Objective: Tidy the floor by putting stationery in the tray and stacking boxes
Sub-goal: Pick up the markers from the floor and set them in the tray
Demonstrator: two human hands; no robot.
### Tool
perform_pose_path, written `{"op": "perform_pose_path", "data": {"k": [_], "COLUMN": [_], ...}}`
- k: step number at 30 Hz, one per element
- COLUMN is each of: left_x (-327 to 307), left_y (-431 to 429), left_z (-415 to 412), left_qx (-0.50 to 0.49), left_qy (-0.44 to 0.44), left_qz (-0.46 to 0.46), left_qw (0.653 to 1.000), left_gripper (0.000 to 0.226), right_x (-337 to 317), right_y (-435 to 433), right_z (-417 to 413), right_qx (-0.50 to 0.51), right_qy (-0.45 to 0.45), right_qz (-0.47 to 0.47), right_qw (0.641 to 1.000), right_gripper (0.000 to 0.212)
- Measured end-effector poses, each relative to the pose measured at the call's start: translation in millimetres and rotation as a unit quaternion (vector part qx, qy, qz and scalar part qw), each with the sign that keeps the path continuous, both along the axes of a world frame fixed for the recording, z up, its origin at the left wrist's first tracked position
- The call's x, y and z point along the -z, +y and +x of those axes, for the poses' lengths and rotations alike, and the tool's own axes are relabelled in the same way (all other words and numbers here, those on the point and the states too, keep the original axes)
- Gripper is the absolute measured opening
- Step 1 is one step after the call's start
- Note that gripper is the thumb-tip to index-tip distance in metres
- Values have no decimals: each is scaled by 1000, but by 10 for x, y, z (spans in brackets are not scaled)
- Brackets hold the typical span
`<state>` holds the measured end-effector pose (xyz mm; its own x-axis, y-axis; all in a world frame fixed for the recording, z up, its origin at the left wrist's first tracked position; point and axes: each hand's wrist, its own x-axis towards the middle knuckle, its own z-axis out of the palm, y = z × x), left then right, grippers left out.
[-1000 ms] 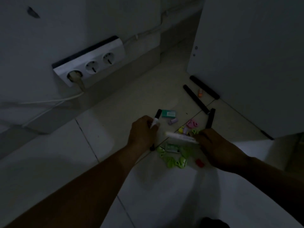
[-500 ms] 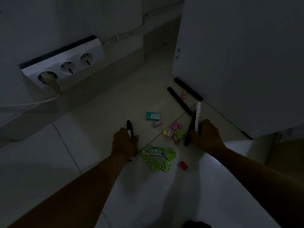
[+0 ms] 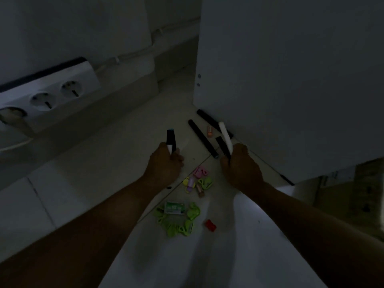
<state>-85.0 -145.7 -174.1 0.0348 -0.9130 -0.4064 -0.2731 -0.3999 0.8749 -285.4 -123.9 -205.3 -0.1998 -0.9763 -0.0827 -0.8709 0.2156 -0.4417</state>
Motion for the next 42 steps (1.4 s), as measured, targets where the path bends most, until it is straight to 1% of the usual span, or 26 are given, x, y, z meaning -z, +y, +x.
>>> {"op": "perform_pose_path", "data": {"k": [1, 3, 5, 6, 8, 10, 11, 12, 16, 17, 19, 21, 22, 23, 25, 28, 30, 31, 32, 34, 36, 37, 39, 40, 42], "left_x": [-3, 3, 34, 44, 65, 86, 96, 100, 174, 155, 161, 189, 204, 232, 250, 274, 285, 299, 302, 313, 307, 296, 260, 240, 240], "left_y": [-46, -138, -244, -283, -364, -439, -484, -522, -630, -649, -707, -750, -767, -783, -797, -815, -799, -782, -758, -710, -685, -690, -715, -719, -714], "left_z": [-65, -201, -295, -324, -367, -410, -437, -466, -572, -606, -679, -762, -798, -839, -912, -979, -987, -979, -984, -987, -996, -1002, -997, -988, -947], "left_qx": [2, -13, -29, -31, -28, -33, -37, -36, -10, -4, 6, 30, 39, 36, 12, -27, -33, -27, -18, -4, -1, -10, -26, -20, 1], "left_qy": [7, 11, -3, -11, -50, -93, -100, -106, -144, -148, -155, -168, -162, -162, -155, -141, -147, -156, -166, -189, -196, -187, -169, -173, -162], "left_qz": [8, 8, 11, 12, 12, 4, 6, 5, 5, 6, 18, 35, 46, 53, 56, 56, 50, 46, 41, 29, 20, 24, 61, 77, 83], "left_qw": [1000, 1000, 1000, 999, 998, 995, 994, 994, 990, 989, 988, 985, 985, 985, 986, 988, 987, 986, 985, 982, 980, 982, 983, 982, 983], "left_gripper": [6, 17, 26, 29, 32, 46, 50, 51, 48, 40, 10, 35, 41, 42, 37, 32, 23, 22, 22, 37, 49, 49, 45, 44, 48], "right_x": [-10, -9, -24, -40, -41, -20, 13, 39, 98, 108, 123, 150, 167, 175, 155, 113, 86, 83, 63, 31, -10, -18, -16, -12, -12], "right_y": [-62, -247, -473, -567, -697, -729, -737, -741, -812, -813, -775, -711, -680, -654, -623, -594, -598, -595, -587, -555, -517, -506, -479, -469, -455], "right_z": [-10, -36, -37, -17, 20, 48, 48, 49, -9, -31, -46, -57, -68, -85, -126, -138, -138, -146, -173, -231, -265, -266, -253, -246, -223], "right_qx": [-28, -62, -71, -83, -115, -140, -148, -148, -138, -142, -143, -154, -157, -158, -157, -140, -112, -95, -77, -25, 16, 31, 58, 69, 79], "right_qy": [18, 62, 88, 97, 111, 139, 157, 170, 149, 147, 142, 149, 131, 98, 34, -34, -92, -120, -149, -219, -264, -279, -299, -307, -335], "right_qz": [-20, -49, -45, -45, -76, -106, -114, -113, -3, 8, 20, 56, 81, 106, 142, 195, 243, 257, 256, 244, 225, 225, 218, 211, 201], "right_qw": [999, 995, 993, 991, 984, 975, 970, 968, 979, 979, 979, 975, 976, 977, 977, 970, 959, 954, 952, 944, 938, 933, 927, 925, 917], "right_gripper": [32, 33, 40, 39, 27, 13, 9, 10, 25, 28, 33, 31, 31, 32, 40, 46, 46, 41, 35, 16, 14, 12, 19, 22, 21]}}
